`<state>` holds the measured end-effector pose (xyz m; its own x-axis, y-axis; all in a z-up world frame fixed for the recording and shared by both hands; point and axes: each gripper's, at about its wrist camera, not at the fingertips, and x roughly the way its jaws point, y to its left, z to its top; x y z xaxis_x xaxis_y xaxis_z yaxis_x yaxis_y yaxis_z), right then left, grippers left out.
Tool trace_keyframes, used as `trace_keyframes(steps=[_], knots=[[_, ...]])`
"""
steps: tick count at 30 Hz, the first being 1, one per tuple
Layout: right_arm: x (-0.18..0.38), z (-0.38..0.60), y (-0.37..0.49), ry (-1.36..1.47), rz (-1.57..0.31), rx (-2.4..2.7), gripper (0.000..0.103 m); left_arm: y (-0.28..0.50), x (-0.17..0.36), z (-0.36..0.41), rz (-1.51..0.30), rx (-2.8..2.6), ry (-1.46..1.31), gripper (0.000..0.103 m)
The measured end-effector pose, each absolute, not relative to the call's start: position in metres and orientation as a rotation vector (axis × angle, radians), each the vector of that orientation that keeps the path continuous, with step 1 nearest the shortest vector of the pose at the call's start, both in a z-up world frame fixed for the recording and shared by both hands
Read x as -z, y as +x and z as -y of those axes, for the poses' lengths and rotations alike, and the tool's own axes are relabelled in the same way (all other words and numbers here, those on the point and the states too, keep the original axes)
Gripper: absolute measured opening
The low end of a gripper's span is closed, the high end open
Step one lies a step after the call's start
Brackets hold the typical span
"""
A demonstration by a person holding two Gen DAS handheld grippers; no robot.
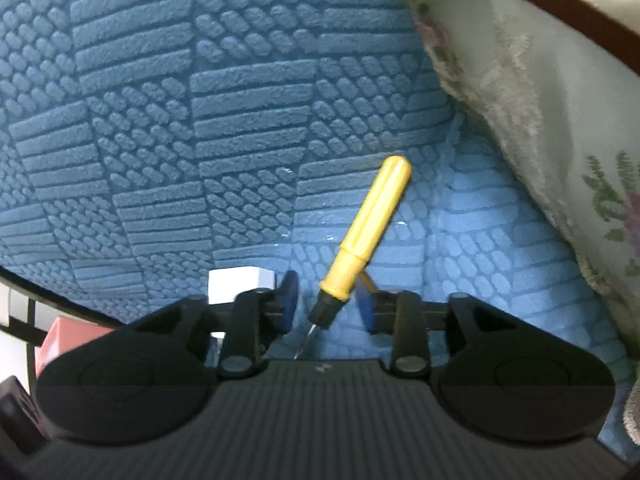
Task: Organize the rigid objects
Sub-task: 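Grasp the yellow screwdriver handle with the right gripper while the left gripper reaches the white charger, then close the left gripper on the white charger while the right gripper holds the screwdriver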
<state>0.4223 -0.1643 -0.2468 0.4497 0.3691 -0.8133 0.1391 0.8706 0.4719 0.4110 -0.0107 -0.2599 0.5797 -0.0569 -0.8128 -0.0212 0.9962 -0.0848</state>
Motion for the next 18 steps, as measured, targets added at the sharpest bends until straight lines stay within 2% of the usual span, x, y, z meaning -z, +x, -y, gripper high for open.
trace_keyframes(steps=[4,10,18], knots=[[0.247,0.149,0.426,0.426,-1.12,-0.144,0.038,0.408,0.26,0.007,-0.956,0.025,-0.121,0.058],[0.25,0.131,0.433,0.316,-1.102,-0.155,0.033,0.399,0.26,-0.007,-0.971,-0.015,-0.172,0.057],[0.247,0.133,0.427,0.307,-1.136,-0.163,0.025,0.382,0.254,-0.014,-0.984,-0.028,-0.189,0.057]])
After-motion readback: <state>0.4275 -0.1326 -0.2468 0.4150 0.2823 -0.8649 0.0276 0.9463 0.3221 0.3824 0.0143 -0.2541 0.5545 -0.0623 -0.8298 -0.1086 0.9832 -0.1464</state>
